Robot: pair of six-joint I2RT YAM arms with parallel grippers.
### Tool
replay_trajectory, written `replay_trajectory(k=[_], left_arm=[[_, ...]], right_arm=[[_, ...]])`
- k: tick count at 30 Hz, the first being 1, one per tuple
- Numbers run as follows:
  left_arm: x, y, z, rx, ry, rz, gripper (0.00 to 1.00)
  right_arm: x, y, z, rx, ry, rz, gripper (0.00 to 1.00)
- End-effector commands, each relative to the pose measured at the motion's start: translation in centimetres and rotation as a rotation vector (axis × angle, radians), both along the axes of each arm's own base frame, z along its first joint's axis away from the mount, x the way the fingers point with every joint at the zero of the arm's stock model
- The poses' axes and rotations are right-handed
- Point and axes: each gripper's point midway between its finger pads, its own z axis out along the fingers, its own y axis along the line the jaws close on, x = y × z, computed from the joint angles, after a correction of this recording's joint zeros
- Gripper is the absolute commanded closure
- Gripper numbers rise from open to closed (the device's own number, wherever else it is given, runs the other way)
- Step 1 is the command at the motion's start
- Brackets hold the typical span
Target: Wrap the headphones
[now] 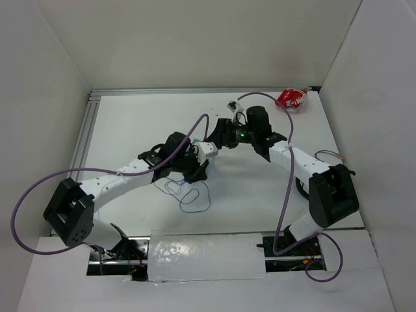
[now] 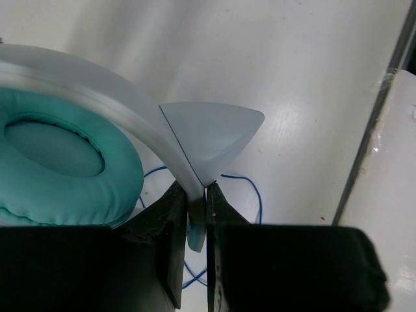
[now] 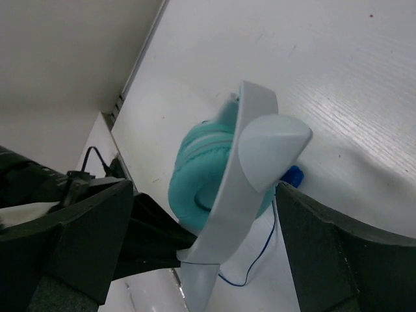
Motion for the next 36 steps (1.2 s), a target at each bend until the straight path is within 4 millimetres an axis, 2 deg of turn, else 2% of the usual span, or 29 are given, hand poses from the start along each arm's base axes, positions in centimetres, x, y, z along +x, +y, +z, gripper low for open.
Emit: replay_trajectory(k=[1, 6, 9, 11, 14, 18, 19, 21, 22, 24, 25, 26, 29, 30, 32, 33, 34, 35, 36], left_arm=[[3.4, -1.7, 6.2, -0.136, -0.228, 0.034, 1.00], [3.7, -1.5, 6.6, -0.135, -0.242, 0.060, 1.00], [4.2, -1.4, 6.8, -0.141, -0.253, 0.092, 1.00], [4.3, -1.4, 6.8, -0.141, -0.252, 0.101, 1.00], [5.3, -1.6, 7.7, -0.163, -0.285, 0.146, 1.00], [5.5, -1.8, 9.1, -0.200, -0.309, 0.150, 1.00], [5.4, -2.0, 9.3, -0.209, -0.309, 0.143, 1.00], [5.5, -2.2, 9.8, -0.224, -0.318, 0.148, 1.00], [5.5, -2.2, 9.9, -0.228, -0.315, 0.153, 1.00], [5.4, -2.4, 10.1, -0.232, -0.311, 0.160, 1.00], [5.3, -2.4, 10.2, -0.235, -0.301, 0.167, 1.00], [5.3, -2.4, 10.3, -0.235, -0.296, 0.171, 1.00], [4.4, -2.6, 10.6, -0.266, -0.249, 0.179, 0.69], [4.1, -2.4, 11.0, -0.279, -0.238, 0.186, 0.55], [3.6, -2.1, 11.5, -0.289, -0.229, 0.195, 0.50], [3.1, -1.7, 12.1, -0.306, -0.227, 0.205, 0.45], [2.9, -1.3, 12.3, -0.306, -0.224, 0.220, 0.40], [2.7, -1.0, 12.4, -0.311, -0.219, 0.232, 0.30], [2.2, -0.5, 13.2, -0.331, -0.217, 0.250, 0.23]], right_arm=[[1.5, -0.7, -0.2, -0.074, 0.002, -0.118, 0.04], [1.1, -1.5, -0.9, -0.101, 0.019, -0.153, 0.04], [-0.3, -0.7, -0.8, -0.075, 0.030, -0.084, 0.06], [-1.1, 0.5, 0.3, -0.035, -0.003, -0.012, 0.15], [-2.3, 1.7, 0.6, -0.021, -0.002, 0.065, 0.25], [-2.5, 2.2, 0.8, -0.007, -0.004, 0.096, 0.32], [-2.5, 2.3, 0.8, -0.002, -0.007, 0.105, 0.48], [-3.1, 2.6, 1.5, 0.026, -0.030, 0.145, 0.62], [-3.2, 2.6, 1.9, 0.039, -0.052, 0.152, 0.74], [-3.5, 2.6, 2.6, 0.048, -0.077, 0.171, 0.93], [-3.4, 2.5, 3.1, 0.044, -0.097, 0.159, 1.00], [-3.3, 2.3, 3.2, 0.038, -0.104, 0.148, 1.00], [-2.8, 1.7, 3.8, 0.018, -0.146, 0.095, 1.00], [-2.9, 1.6, 4.4, 0.018, -0.166, 0.087, 1.00], [-2.4, 1.0, 4.4, 0.009, -0.182, 0.046, 1.00], [-2.6, 0.7, 5.1, 0.022, -0.200, 0.041, 1.00], [-2.6, 0.5, 5.1, 0.029, -0.211, 0.031, 1.00], [-2.7, 0.2, 5.2, 0.032, -0.220, 0.032, 1.00], [-2.8, -0.1, 5.8, 0.040, -0.233, 0.023, 1.00]])
